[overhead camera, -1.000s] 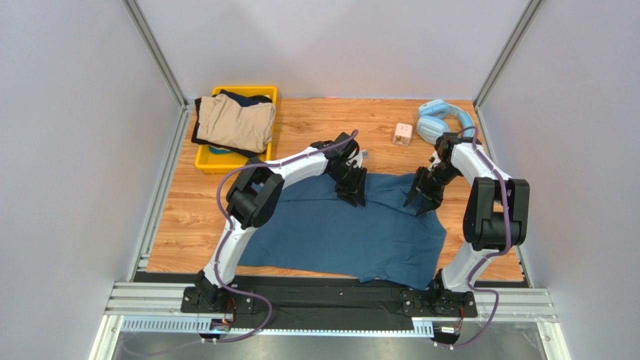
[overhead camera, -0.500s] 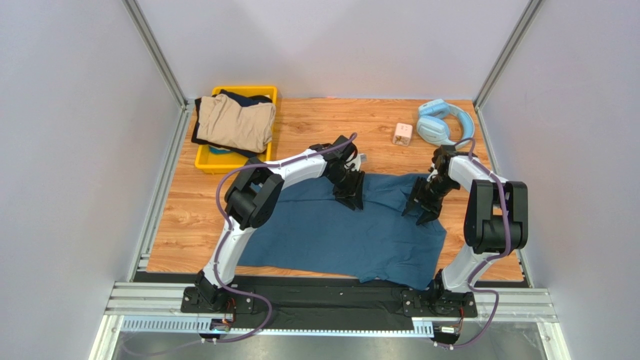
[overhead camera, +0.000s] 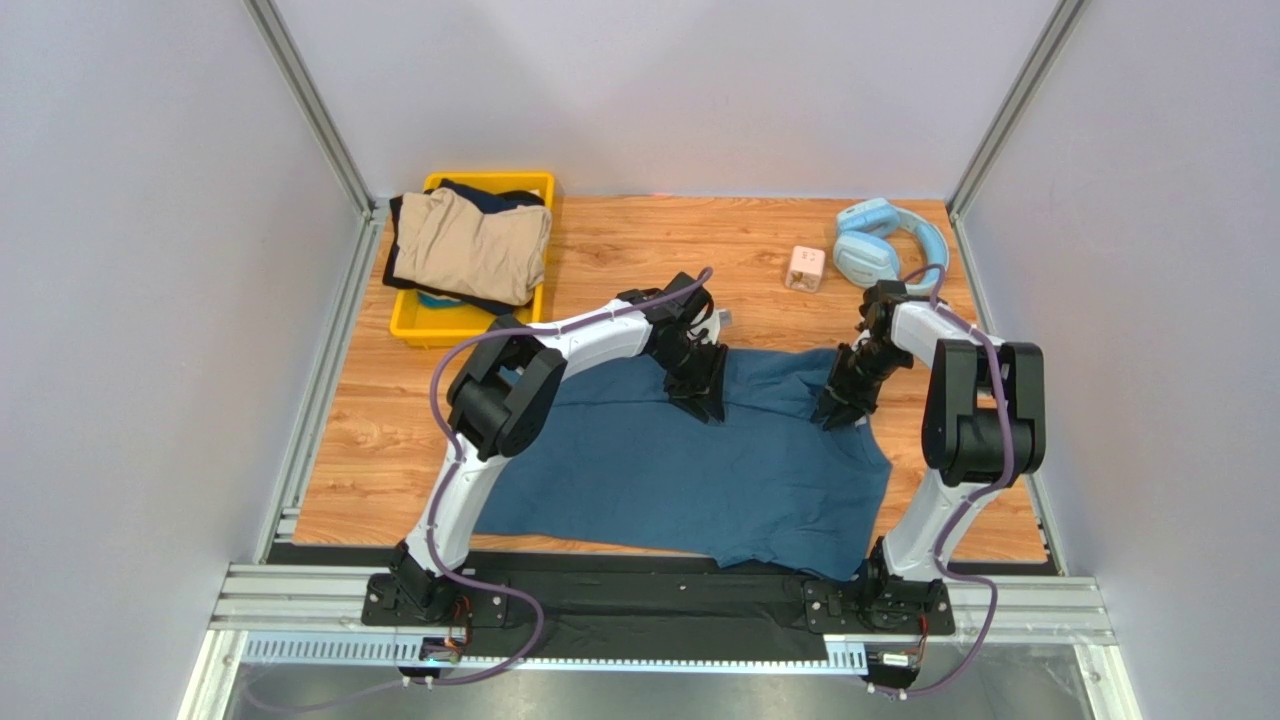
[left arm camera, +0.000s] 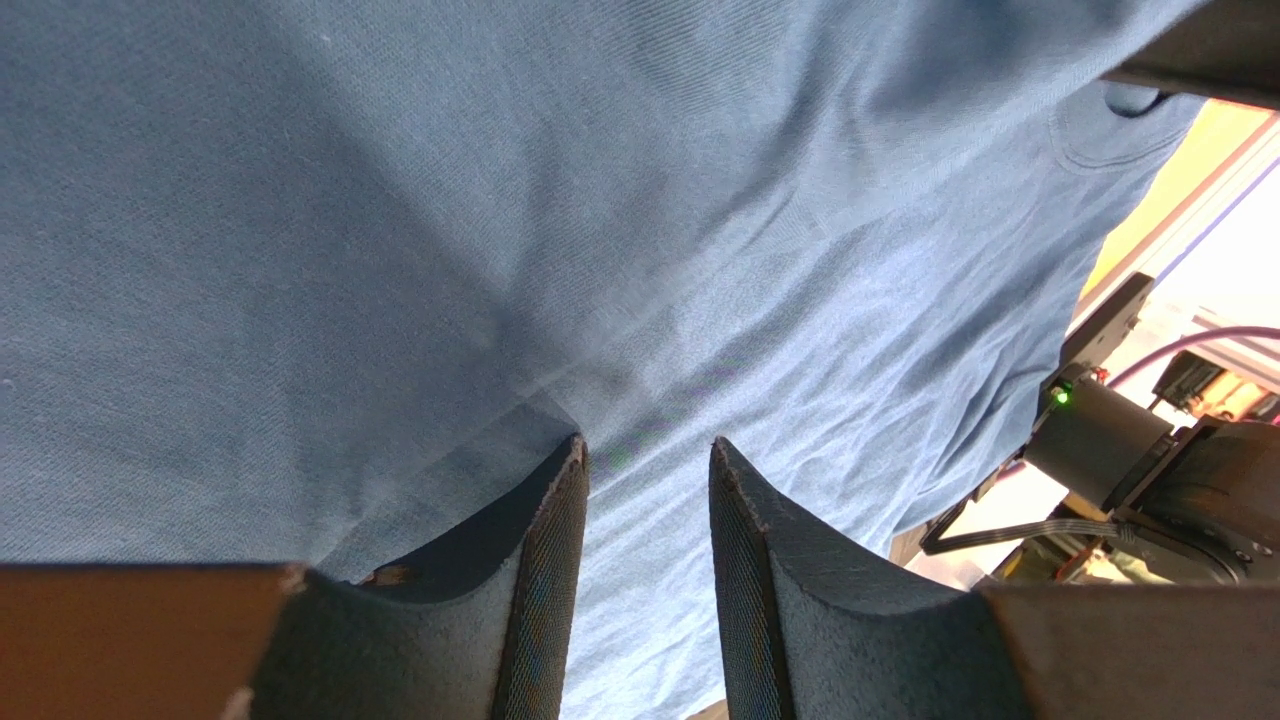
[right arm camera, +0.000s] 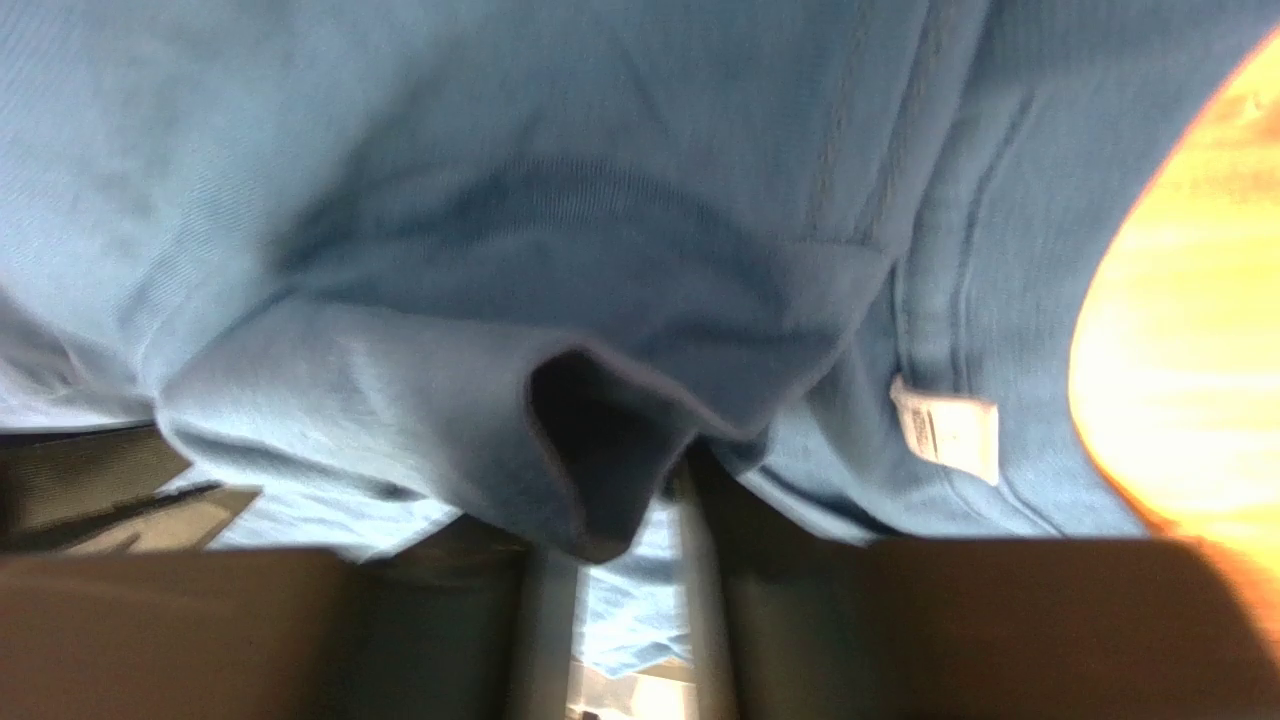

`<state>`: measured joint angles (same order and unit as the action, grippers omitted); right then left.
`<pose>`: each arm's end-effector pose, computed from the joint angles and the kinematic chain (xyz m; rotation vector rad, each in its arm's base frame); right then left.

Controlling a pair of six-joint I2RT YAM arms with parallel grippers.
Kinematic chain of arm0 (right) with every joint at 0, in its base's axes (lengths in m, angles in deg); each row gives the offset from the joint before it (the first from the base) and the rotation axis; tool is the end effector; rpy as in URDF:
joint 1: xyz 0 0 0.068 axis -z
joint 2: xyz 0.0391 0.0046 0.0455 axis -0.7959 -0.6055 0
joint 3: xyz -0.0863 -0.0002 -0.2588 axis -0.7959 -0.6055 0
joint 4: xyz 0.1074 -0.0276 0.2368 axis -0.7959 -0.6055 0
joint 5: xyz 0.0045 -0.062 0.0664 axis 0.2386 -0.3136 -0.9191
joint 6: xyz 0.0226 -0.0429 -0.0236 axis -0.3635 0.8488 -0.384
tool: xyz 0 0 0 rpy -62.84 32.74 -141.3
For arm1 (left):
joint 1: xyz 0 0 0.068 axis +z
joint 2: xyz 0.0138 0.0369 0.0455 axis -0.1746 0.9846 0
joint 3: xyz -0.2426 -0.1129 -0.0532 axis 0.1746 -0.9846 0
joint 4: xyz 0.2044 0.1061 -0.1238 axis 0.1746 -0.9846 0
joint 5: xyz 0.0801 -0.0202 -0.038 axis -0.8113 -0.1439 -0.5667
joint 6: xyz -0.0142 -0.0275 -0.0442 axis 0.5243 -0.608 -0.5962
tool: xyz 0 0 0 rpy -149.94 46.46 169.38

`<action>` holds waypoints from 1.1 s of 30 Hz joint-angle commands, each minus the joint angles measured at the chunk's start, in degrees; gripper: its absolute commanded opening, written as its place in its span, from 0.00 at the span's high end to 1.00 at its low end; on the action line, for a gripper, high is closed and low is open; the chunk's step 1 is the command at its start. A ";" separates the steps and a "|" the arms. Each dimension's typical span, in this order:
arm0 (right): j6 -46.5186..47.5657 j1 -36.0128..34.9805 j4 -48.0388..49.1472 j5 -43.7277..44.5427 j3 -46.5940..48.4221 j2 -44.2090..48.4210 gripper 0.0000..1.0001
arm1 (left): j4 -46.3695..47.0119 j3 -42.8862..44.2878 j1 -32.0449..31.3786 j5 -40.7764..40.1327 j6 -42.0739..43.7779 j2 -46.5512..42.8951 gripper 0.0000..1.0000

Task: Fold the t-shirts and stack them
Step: Fold the tshirt

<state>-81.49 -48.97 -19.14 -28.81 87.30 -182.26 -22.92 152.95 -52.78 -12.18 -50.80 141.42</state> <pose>0.3089 -0.0107 0.1547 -0.6805 -2.9783 -0.4158 0.3328 -0.3326 0.1430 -0.4668 -2.9202 1.0278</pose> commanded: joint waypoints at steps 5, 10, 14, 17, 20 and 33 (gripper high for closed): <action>-0.48 -0.61 -1.62 2.21 5.23 2.55 1.00 | -0.35 -1.49 -0.26 -0.26 0.92 -2.01 0.58; -1.09 -0.78 -4.61 0.90 11.28 4.58 1.00 | 0.00 -1.40 -0.35 -0.09 0.57 -1.74 0.58; -1.79 -0.78 -7.77 -1.39 18.66 3.71 1.00 | 0.09 -1.14 -0.35 0.09 0.40 -1.65 0.58; -2.32 -0.78 -8.57 -2.88 24.38 0.90 0.99 | 0.00 -1.05 -0.35 -0.26 0.66 -1.83 0.58; -2.41 -0.78 -9.10 -4.20 29.22 -3.93 0.93 | -0.09 -0.53 -0.35 -0.61 0.75 -1.83 0.58; -1.01 -1.13 -12.88 -4.73 43.02 -22.13 0.64 | -3.69 8.96 -0.35 -5.09 3.03 -1.04 0.57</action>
<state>-82.73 -49.71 -30.57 -33.16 125.26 -204.73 -25.22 157.24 -52.82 -14.24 -49.77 141.33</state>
